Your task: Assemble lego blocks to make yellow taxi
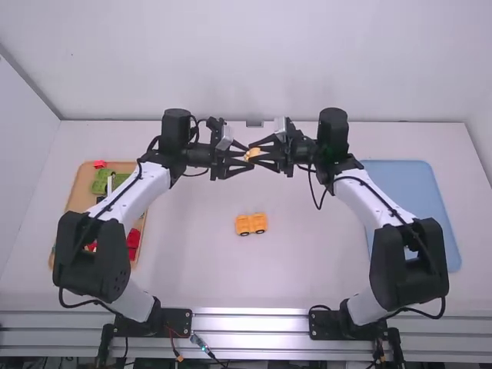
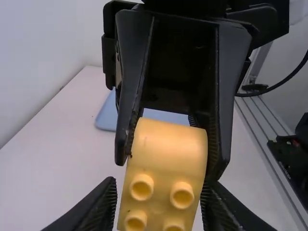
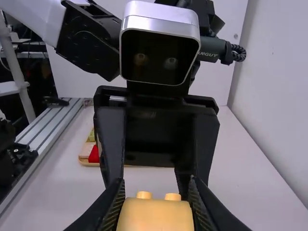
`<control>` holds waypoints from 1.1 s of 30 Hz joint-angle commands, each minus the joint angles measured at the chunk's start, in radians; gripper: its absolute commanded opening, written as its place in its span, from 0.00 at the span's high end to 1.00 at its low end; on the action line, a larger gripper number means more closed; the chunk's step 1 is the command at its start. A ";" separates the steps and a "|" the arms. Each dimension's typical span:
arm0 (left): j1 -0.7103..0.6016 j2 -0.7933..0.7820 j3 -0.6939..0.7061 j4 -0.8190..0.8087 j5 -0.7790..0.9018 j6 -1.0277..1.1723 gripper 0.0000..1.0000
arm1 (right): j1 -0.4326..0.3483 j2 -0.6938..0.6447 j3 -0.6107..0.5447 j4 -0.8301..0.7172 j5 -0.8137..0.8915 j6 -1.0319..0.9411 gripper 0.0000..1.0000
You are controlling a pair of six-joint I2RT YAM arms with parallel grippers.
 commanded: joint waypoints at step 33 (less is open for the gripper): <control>-0.108 0.012 0.005 -0.218 -0.452 0.142 0.98 | -0.115 -0.056 0.031 -0.109 0.536 0.183 0.01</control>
